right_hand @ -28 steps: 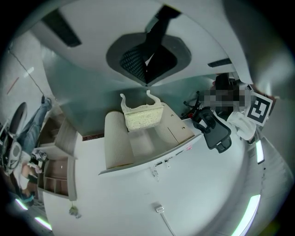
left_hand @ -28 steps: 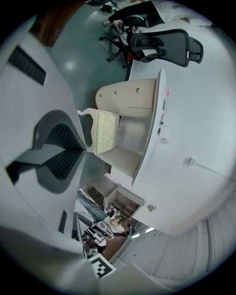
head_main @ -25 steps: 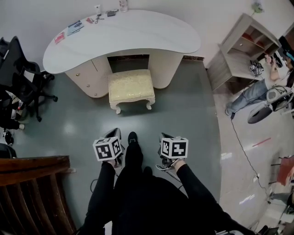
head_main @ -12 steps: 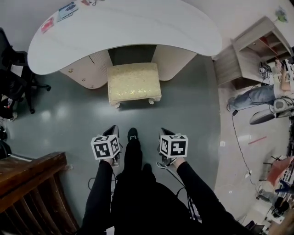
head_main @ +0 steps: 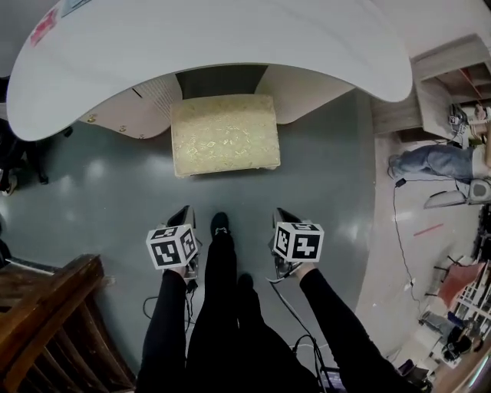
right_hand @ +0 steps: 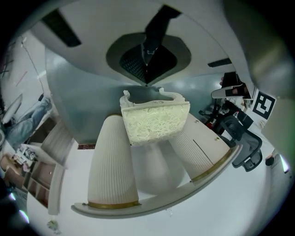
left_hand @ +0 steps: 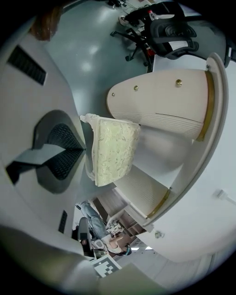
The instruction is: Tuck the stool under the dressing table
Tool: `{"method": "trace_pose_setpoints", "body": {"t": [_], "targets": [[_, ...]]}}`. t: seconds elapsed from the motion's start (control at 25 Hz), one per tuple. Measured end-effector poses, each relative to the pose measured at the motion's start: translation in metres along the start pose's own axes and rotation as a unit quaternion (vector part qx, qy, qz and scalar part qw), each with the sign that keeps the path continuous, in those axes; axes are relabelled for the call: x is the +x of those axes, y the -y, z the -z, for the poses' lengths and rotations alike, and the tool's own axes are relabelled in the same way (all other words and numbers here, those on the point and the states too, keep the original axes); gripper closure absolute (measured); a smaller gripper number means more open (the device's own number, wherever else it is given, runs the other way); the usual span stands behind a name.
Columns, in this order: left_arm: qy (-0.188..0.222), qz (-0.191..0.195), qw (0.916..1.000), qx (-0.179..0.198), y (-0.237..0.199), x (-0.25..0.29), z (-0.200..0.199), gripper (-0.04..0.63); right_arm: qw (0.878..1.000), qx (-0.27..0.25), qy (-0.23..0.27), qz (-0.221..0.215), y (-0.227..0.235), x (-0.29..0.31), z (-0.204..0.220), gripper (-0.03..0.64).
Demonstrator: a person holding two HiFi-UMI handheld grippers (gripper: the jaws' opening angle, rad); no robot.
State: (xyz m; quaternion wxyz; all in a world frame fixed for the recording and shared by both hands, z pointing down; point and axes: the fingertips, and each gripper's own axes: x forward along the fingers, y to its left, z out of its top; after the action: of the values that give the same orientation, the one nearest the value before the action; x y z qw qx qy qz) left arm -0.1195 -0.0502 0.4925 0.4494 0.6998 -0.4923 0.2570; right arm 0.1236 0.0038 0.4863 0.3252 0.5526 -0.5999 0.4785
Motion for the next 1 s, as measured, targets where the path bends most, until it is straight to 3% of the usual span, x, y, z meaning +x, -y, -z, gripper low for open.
{"method": "trace_pose_setpoints", "body": {"t": [0.56, 1.0], "targets": [[-0.018, -0.017, 0.9996, -0.01, -0.053, 0.105, 0.013, 0.588, 1.0, -0.005, -0.013, 0.009, 0.023, 0.122, -0.014, 0.612], [-0.044, -0.008, 0.9987, 0.023, -0.068, 0.157, 0.02, 0.588, 0.999, -0.007, -0.026, 0.024, 0.034, 0.178, -0.024, 0.612]]}}
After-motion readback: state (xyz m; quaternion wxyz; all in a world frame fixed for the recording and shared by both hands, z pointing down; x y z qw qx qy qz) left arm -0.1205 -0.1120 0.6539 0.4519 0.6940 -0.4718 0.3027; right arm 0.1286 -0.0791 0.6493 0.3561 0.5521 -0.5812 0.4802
